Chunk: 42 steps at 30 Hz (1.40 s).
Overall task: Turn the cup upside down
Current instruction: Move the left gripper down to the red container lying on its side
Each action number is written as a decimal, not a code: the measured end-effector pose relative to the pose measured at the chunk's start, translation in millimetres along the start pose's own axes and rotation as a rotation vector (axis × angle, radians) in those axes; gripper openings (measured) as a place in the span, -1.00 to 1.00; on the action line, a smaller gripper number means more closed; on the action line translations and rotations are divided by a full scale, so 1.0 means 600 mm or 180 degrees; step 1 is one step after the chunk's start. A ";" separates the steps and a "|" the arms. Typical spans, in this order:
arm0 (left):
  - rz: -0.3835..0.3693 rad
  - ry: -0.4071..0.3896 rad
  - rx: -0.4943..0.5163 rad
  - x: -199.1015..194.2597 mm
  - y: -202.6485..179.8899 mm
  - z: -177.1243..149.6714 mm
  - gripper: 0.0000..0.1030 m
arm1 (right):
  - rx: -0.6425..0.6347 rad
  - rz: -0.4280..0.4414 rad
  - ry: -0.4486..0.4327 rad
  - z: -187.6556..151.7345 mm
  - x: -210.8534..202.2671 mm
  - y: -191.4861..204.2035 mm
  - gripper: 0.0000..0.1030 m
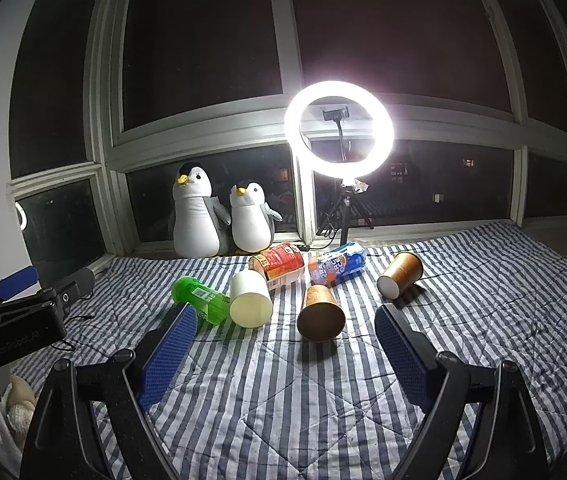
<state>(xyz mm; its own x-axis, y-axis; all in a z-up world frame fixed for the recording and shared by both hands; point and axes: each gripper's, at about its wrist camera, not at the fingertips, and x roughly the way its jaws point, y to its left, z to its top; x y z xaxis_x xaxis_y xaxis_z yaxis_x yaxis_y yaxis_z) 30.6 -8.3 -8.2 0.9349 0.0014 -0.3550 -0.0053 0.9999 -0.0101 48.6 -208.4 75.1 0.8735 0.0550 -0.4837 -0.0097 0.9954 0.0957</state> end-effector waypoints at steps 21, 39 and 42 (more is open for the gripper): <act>-0.0386 0.0828 0.0480 0.181 -0.054 0.029 0.99 | 0.0203 -0.0116 0.0211 -0.011 0.052 -0.067 0.71; -0.0827 0.2327 0.0915 0.620 -0.204 0.125 0.99 | 0.0513 -0.0417 0.0378 -0.029 0.082 -0.181 0.71; -0.0659 0.2409 0.0992 0.691 -0.227 0.123 0.97 | 0.0522 -0.0501 0.0414 -0.036 0.082 -0.194 0.71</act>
<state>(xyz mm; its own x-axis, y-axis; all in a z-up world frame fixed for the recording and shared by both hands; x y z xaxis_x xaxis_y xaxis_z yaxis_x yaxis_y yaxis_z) 444.7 -142.9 -85.1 0.4155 -0.0791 -0.9062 0.3419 0.9367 0.0750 82.2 -319.8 21.3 0.7880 -0.0791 -0.6105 0.2096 0.9669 0.1452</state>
